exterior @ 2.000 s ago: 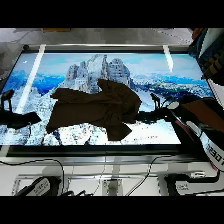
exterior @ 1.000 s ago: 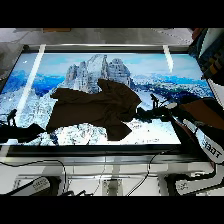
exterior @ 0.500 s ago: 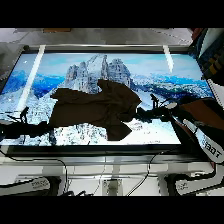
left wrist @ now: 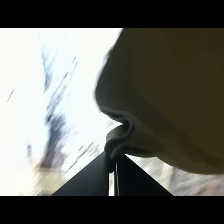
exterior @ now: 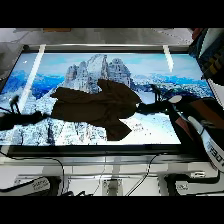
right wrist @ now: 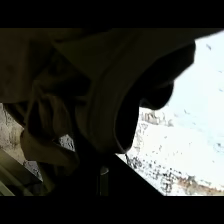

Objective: Fold the clothes and pants, and hang the long-sleeved shirts on hangers.

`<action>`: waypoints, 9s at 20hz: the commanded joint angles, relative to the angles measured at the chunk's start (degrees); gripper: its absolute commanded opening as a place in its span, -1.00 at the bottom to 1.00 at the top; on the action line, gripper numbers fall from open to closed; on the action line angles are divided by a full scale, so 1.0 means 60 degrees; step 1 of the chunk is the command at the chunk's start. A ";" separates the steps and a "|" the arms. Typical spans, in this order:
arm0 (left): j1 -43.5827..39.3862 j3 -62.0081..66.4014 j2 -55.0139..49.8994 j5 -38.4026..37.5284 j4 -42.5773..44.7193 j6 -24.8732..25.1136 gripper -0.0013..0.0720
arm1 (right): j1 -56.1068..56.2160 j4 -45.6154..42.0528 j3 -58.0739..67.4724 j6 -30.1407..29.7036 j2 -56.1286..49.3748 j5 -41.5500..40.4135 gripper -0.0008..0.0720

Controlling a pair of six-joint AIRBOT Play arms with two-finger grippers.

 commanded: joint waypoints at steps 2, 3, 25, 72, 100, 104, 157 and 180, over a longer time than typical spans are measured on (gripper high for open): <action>0.0007 0.1956 0.1763 -0.0120 -0.1679 0.0525 -0.92 | -0.0004 -0.2251 0.1960 0.0619 0.1559 0.0171 -0.95; 0.0007 0.2375 0.2200 0.0109 -0.1854 0.0528 -0.92 | -0.0004 -0.2721 0.2477 0.0794 0.2000 0.0153 -0.95; -0.0018 0.3180 0.6116 0.3045 -0.1810 0.0506 -0.93 | 0.0000 -0.6393 0.6167 0.3340 0.5989 0.1231 -0.95; -0.1242 -0.2914 0.3406 0.0280 0.1024 -0.1264 0.96 | -0.3479 -0.3166 -0.0896 0.1945 -0.0637 0.0648 -0.09; -0.3391 -0.5442 0.3238 0.1603 0.0725 -0.0652 -0.41 | -0.3089 -0.2714 -0.0889 0.0481 0.1075 0.1300 -0.95; -0.3523 -0.5158 0.3286 0.1872 -0.0106 -0.0648 -0.92 | -0.3093 -0.2721 -0.0882 0.0474 0.1246 0.1781 -0.95; -0.3887 0.2408 -0.2051 0.5115 0.0474 -0.1162 1.00 | -0.1045 -0.4375 0.6200 0.2514 -0.3085 0.0874 0.65; -0.0787 -0.1836 0.2495 -0.0306 0.1698 -0.0718 0.96 | -0.2608 -0.1807 -0.1519 -0.0871 -0.1308 0.2805 -0.05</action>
